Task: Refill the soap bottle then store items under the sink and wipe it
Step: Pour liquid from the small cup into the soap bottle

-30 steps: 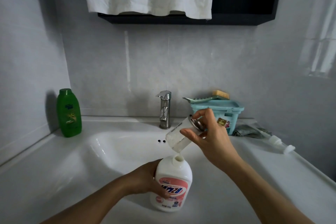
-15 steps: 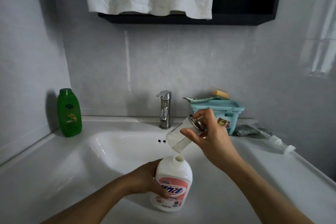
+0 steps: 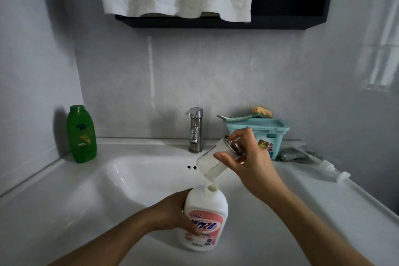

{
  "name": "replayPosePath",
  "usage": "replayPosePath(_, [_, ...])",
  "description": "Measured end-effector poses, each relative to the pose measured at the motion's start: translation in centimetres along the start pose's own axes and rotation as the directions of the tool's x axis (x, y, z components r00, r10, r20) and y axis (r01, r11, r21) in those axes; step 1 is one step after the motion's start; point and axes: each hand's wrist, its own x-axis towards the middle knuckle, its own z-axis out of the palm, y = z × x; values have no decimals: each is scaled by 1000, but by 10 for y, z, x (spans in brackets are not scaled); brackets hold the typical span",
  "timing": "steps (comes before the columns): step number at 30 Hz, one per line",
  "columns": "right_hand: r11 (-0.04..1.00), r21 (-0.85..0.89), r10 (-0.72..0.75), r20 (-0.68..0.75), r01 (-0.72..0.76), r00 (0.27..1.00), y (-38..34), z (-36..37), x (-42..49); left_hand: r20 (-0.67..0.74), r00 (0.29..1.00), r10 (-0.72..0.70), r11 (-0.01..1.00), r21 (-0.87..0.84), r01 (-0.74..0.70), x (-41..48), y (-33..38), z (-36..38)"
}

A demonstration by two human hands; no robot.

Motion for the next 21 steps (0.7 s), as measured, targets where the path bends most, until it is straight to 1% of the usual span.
replayPosePath(21, [999,-6,-35,-43,35,998,2,0,0,-13,1000,7,1000,11,-7,2,-2,0])
